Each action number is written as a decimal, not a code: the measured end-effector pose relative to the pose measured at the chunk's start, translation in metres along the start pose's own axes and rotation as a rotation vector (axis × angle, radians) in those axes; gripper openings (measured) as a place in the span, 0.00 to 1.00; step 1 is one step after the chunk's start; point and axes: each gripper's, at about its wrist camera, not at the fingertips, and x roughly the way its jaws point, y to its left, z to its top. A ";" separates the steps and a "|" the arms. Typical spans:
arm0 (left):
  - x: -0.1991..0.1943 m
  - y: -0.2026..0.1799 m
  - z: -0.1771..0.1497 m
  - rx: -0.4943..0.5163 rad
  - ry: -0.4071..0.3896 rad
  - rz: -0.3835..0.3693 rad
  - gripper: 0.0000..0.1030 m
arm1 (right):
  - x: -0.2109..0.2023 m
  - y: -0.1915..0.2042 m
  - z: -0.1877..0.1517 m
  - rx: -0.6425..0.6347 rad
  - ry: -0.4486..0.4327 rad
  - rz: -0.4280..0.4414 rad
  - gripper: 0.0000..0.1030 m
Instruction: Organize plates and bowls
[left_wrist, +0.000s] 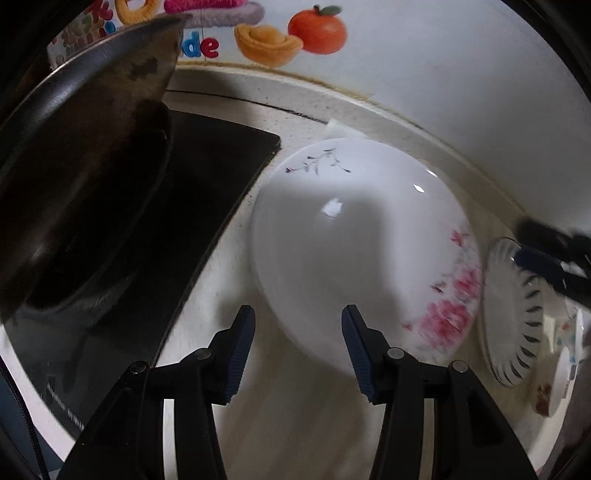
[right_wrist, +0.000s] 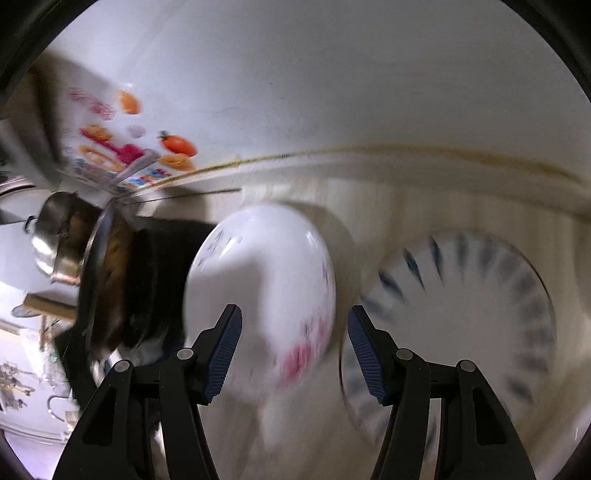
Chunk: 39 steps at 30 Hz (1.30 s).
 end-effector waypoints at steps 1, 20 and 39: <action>0.004 0.000 0.001 0.003 0.005 0.003 0.45 | 0.011 -0.001 0.008 -0.001 0.003 -0.012 0.57; 0.007 -0.010 0.007 0.023 -0.072 -0.025 0.44 | 0.061 -0.022 0.030 0.014 0.020 -0.004 0.16; -0.091 -0.066 -0.054 0.165 -0.147 -0.091 0.44 | -0.084 -0.041 -0.068 0.017 -0.068 0.029 0.16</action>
